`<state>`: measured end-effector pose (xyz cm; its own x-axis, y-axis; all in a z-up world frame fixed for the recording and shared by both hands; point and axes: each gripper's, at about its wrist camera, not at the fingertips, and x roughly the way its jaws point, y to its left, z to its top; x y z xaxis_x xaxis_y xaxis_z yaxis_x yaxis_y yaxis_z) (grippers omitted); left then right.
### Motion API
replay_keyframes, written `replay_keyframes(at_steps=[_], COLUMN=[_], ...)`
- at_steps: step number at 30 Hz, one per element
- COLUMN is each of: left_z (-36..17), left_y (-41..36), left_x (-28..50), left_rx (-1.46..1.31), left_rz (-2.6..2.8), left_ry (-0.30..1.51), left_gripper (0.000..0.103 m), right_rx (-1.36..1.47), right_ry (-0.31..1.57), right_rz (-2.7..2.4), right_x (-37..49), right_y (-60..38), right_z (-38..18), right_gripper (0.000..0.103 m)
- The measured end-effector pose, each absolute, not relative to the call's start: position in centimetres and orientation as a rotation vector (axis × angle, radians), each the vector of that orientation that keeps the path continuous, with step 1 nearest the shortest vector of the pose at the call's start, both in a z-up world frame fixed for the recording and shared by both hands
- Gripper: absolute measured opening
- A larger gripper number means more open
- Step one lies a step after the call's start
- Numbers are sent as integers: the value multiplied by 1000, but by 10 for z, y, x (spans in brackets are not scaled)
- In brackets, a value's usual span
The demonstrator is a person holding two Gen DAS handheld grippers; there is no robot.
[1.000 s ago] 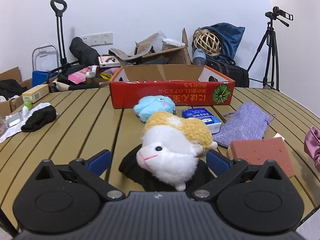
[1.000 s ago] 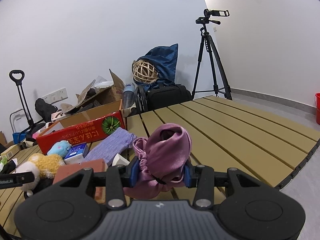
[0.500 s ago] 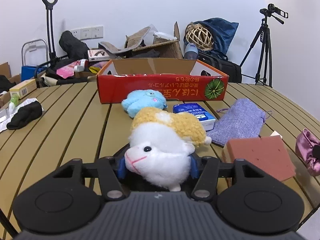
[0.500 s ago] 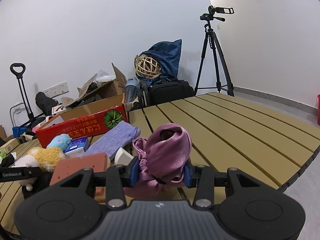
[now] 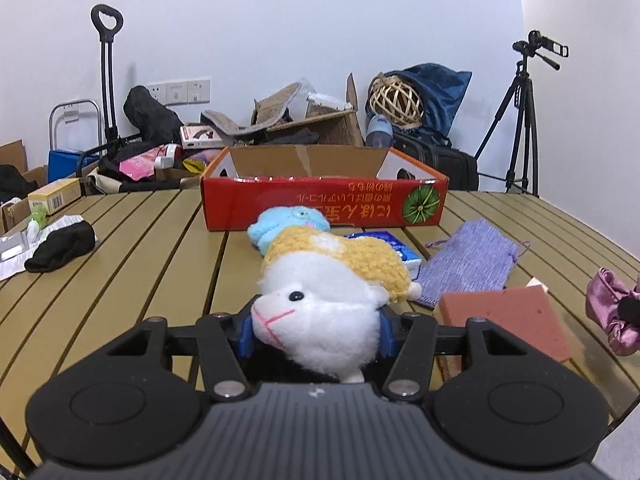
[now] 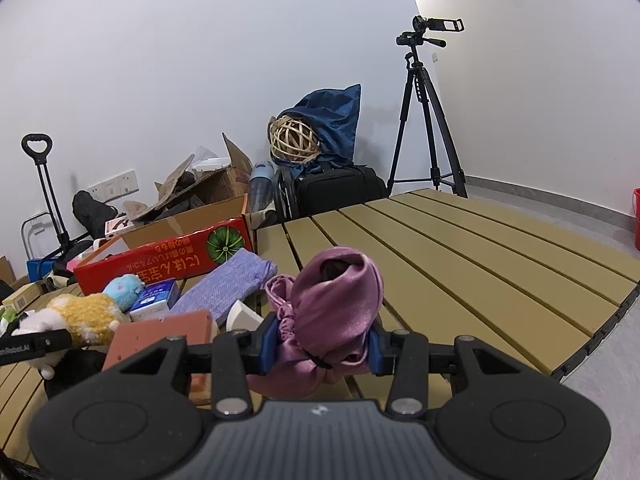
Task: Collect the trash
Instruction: 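Carry the pink scrunchies and plush sheep down over the black bin with both tools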
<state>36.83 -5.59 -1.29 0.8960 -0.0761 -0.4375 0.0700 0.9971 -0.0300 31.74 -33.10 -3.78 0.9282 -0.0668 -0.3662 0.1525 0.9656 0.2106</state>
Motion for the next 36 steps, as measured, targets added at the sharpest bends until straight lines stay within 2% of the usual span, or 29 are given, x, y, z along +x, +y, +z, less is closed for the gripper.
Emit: replay_keyframes(at_steps=[22, 36], left_z=[7, 20], left_y=[-33, -14], left_x=[322, 261], left_rx=[-62, -89], left_rz=[-74, -83], left_ry=[379, 338], left_gripper=[55, 55], right_rx=[218, 190], right_ry=[349, 290], right_rz=[-56, -36], right_x=[299, 258], right_y=[-326, -308], right_z=[-33, -29], right_gripper=[42, 42])
